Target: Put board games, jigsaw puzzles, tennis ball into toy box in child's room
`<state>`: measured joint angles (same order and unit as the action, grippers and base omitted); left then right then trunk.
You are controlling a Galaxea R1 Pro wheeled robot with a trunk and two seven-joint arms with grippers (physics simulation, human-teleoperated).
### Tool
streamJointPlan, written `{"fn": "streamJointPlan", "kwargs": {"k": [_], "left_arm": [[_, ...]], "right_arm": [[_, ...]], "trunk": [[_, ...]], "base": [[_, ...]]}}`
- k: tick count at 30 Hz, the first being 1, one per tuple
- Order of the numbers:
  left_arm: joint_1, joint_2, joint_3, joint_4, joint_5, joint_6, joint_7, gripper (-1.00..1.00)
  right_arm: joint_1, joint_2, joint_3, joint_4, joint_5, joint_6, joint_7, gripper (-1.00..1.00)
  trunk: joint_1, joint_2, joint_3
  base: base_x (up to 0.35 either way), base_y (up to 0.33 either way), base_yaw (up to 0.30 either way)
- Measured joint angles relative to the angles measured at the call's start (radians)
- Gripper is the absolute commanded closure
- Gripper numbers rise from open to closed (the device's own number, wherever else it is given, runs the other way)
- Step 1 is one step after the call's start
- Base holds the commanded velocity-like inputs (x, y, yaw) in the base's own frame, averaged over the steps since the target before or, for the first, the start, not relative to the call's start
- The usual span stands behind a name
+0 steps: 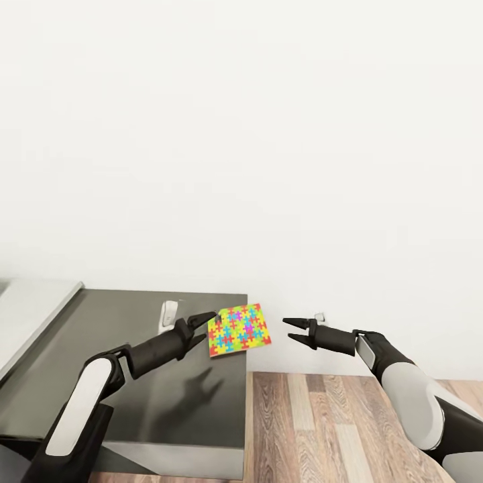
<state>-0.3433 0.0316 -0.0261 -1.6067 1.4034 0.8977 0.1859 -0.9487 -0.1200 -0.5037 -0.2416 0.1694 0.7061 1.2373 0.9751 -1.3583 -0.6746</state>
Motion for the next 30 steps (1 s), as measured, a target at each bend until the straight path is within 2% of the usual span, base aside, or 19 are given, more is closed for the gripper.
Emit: {"fn": "streamJointPlan", "kwargs": {"k": [3,4,5,6,7,11,12,14,19,25,30], "left_arm": [[-0.047,-0.007,-0.021,0.0,0.058,0.009,0.002,-1.0],[-0.081,-0.013,-0.043,0.0,0.095,0.01,0.008,-1.0],[-0.083,-0.013,-0.043,0.0,0.093,0.01,0.008,-1.0],[-0.127,-0.022,-0.073,0.0,0.139,0.01,0.026,-1.0],[-0.184,-0.039,-0.109,0.0,0.198,0.008,0.081,-1.0],[-0.241,-0.068,-0.134,0.0,0.26,0.009,0.184,-1.0],[-0.262,-0.079,-0.14,0.0,0.29,0.007,0.229,-1.0],[-0.29,-0.091,-0.145,0.0,0.325,0.005,0.278,-1.0],[-0.309,-0.098,-0.15,0.0,0.345,0.004,0.306,-1.0],[-0.313,-0.099,-0.151,0.0,0.349,0.003,0.313,-1.0],[-0.314,-0.099,-0.153,-0.001,0.35,0.003,0.314,-1.0]], "right_arm": [[0.0,0.001,0.0,0.0,0.0,0.0,0.0,-1.0],[0.0,0.001,0.0,0.0,0.001,0.0,0.0,-1.0],[0.0,0.001,0.0,0.0,0.001,0.0,0.0,-1.0],[0.0,0.001,0.0,0.0,0.001,0.0,0.0,-1.0],[0.0,0.001,0.0,0.0,0.001,0.0,0.0,-1.0],[0.0,0.001,-0.001,0.0,0.001,0.0,0.0,-1.0],[0.0,0.001,-0.001,0.0,0.001,0.0,0.0,-1.0],[0.0,0.001,-0.002,0.0,0.001,0.0,0.0,-1.0],[0.0,0.0,-0.003,0.0,0.001,0.0,0.001,-1.0],[0.0,-0.001,-0.003,0.0,0.001,0.001,0.001,-1.0],[0.0,-0.001,-0.003,0.0,0.001,0.001,0.001,-1.0]], "trunk": [[0.012,-0.021,-0.009],[0.015,-0.028,-0.012],[0.019,-0.035,-0.016],[0.023,-0.042,-0.019],[0.027,-0.049,-0.022],[0.042,-0.077,-0.034],[0.046,-0.084,-0.038],[0.054,-0.098,-0.044],[0.073,-0.133,-0.06],[0.096,-0.175,-0.078],[0.096,-0.175,-0.078]], "base": [[0.0,0.0,0.0],[0.0,0.0,0.0],[0.0,0.0,0.0],[0.0,0.0,0.0],[0.0,0.0,0.0],[0.0,0.0,0.0],[0.0,0.0,0.0],[0.0,0.0,0.0],[0.0,0.0,0.0],[0.0,0.0,0.05],[0.0,0.0,0.229]]}}
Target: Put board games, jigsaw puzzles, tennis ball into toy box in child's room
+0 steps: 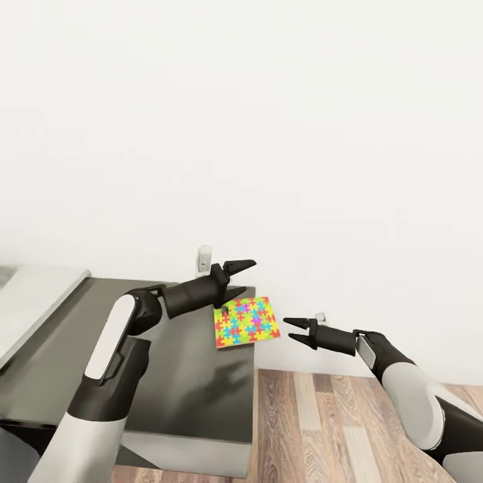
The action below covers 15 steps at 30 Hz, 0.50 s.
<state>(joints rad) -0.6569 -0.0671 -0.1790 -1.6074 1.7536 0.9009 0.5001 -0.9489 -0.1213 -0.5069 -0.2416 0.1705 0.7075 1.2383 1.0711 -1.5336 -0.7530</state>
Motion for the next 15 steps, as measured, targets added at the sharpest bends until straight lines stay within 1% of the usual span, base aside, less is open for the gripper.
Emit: {"fn": "streamJointPlan", "kwargs": {"k": [2,5,8,9,11,13,15], "left_arm": [[0.0,0.0,-0.001,0.0,0.0,0.0,0.0,-1.0],[0.001,0.0,-0.001,0.0,0.0,0.0,0.0,-1.0],[0.001,0.001,-0.001,0.0,0.0,0.0,0.0,-1.0],[0.001,0.001,-0.001,0.0,0.0,0.0,0.0,-1.0],[0.001,0.001,-0.001,0.0,0.0,0.0,0.0,-1.0],[0.001,0.001,-0.001,0.0,0.0,0.0,0.0,-1.0],[0.001,0.001,-0.001,0.0,0.0,0.0,0.0,-1.0]], "right_arm": [[0.0,0.0,0.0,-0.001,0.0,0.0,0.001,-1.0],[0.0,0.001,0.002,-0.001,0.001,-0.001,0.033,-1.0],[-0.001,-0.008,0.0,-0.002,0.001,-0.001,0.052,-1.0],[-0.001,-0.016,0.0,-0.002,0.0,-0.001,0.056,-1.0],[-0.001,-0.023,0.0,-0.002,-0.001,-0.001,0.059,-1.0],[-0.001,-0.027,0.0,-0.002,-0.001,-0.001,0.061,-1.0],[-0.001,-0.029,0.0,-0.002,-0.001,-0.001,0.062,-1.0]], "trunk": [[0.0,0.0,0.0],[0.0,0.0,0.0],[0.0,0.0,0.0],[0.0,0.0,0.0],[0.0,0.0,0.0],[0.0,0.0,0.0],[0.0,0.0,0.0]], "base": [[0.0,0.0,0.282],[0.0,0.0,0.265],[0.0,0.0,0.093],[0.0,0.0,0.05],[0.0,0.0,0.029],[0.0,0.0,0.029],[0.0,0.0,0.124]]}}
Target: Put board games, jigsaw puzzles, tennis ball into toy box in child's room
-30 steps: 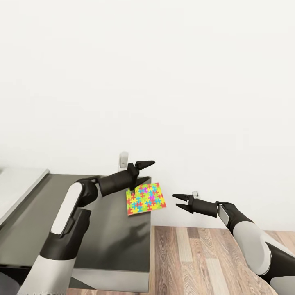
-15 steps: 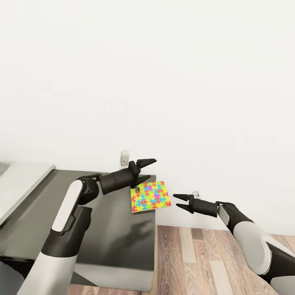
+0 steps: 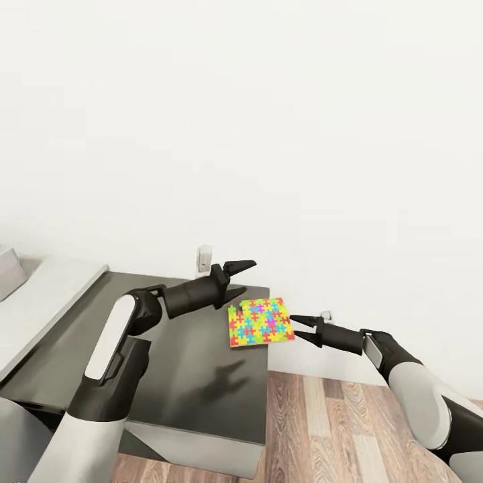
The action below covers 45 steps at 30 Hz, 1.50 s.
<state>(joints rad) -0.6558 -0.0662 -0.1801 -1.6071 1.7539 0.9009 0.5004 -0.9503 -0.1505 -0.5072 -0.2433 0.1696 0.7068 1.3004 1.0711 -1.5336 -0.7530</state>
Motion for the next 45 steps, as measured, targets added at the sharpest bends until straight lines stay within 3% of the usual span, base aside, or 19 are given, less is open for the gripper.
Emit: {"fn": "streamJointPlan", "kwargs": {"k": [9,10,33,38,40,45], "left_arm": [[0.0,0.001,0.0,0.0,0.0,0.0,0.0,-1.0],[0.0,0.001,0.0,0.0,0.0,0.0,0.0,-1.0],[0.023,0.01,-0.002,0.0,-0.003,-0.004,-0.009,-1.0],[0.041,0.008,0.0,0.0,-0.007,-0.009,-0.008,-1.0],[0.045,0.009,0.001,0.0,-0.01,-0.011,-0.002,-1.0],[0.046,0.011,0.003,0.0,-0.011,-0.011,-0.005,-1.0]], "right_arm": [[0.0,-0.003,0.0,0.0,0.001,0.002,0.001,-1.0],[0.0,-0.004,0.0,0.0,0.001,0.003,0.001,1.0],[0.0,-0.008,-0.002,-0.019,-0.001,0.006,0.009,1.0],[0.002,-0.005,0.003,-0.039,0.002,0.002,0.07,1.0],[0.025,-0.001,0.005,-0.11,0.007,0.001,0.118,1.0],[0.039,0.004,0.005,-0.146,0.009,0.003,0.129,1.0]], "trunk": [[0.0,0.0,0.0],[0.0,0.0,0.0],[0.0,0.0,0.0],[-0.019,0.035,0.016],[-0.027,0.049,0.022],[-0.046,0.084,0.038]], "base": [[0.0,0.0,0.147],[0.0,0.0,0.02],[0.0,0.0,0.002],[0.0,0.0,0.0],[0.0,0.0,0.0],[0.0,0.0,0.0]]}}
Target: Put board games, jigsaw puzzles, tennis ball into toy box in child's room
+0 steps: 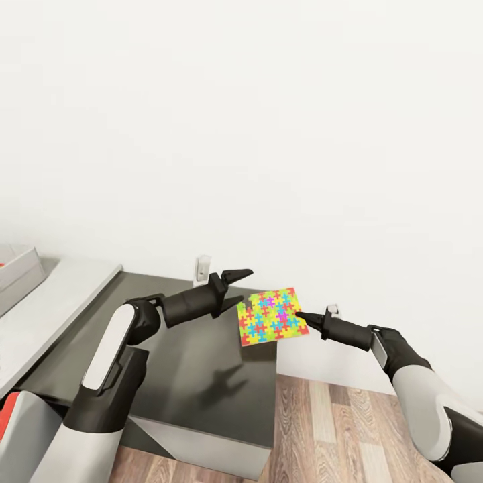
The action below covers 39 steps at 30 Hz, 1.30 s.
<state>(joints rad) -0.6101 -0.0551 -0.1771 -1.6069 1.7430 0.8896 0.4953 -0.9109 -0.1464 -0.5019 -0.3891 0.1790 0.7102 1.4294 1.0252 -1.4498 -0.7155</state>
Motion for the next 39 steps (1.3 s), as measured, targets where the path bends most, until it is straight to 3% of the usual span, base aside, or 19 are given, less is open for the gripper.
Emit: {"fn": "streamJointPlan", "kwargs": {"k": [14,19,20,24,30,36,39], "left_arm": [[0.0,0.008,0.009,0.0,-0.001,0.002,-0.008,-1.0],[0.0,0.033,0.013,0.0,0.0,0.004,-0.015,-1.0],[0.0,0.051,0.014,0.0,0.0,0.005,-0.041,-1.0],[-0.001,0.063,0.015,0.0,0.001,0.005,-0.075,-1.0],[-0.005,0.062,0.015,0.0,0.001,0.005,-0.082,-1.0],[-0.009,0.058,0.014,0.0,0.001,0.005,-0.083,-1.0],[-0.008,0.056,0.013,0.0,0.0,0.005,-0.084,-1.0]], "right_arm": [[0.004,0.0,-0.001,-0.011,-0.007,0.003,0.002,1.0],[0.004,0.0,0.001,-0.011,-0.007,0.002,0.001,1.0],[0.004,-0.001,0.002,-0.011,-0.005,0.002,0.001,1.0],[0.004,-0.005,0.003,-0.012,-0.005,0.002,0.002,1.0],[0.004,-0.006,0.001,-0.047,-0.006,0.007,0.001,1.0],[0.005,-0.005,-0.001,-0.104,0.0,0.064,0.0,1.0],[0.017,-0.002,-0.001,-0.139,0.002,0.079,-0.001,1.0]], "trunk": [[-0.054,0.098,0.044],[-0.073,0.133,0.062],[-0.077,0.14,0.066],[-0.092,0.168,0.083],[-0.115,0.21,0.109],[-0.138,0.252,0.136],[-0.138,0.252,0.141]], "base": [[0.0,0.0,0.02],[0.0,0.0,0.192],[0.0,0.0,0.194],[0.0,0.0,0.193],[0.0,0.0,0.195],[0.0,0.0,0.161],[0.0,0.0,0.146]]}}
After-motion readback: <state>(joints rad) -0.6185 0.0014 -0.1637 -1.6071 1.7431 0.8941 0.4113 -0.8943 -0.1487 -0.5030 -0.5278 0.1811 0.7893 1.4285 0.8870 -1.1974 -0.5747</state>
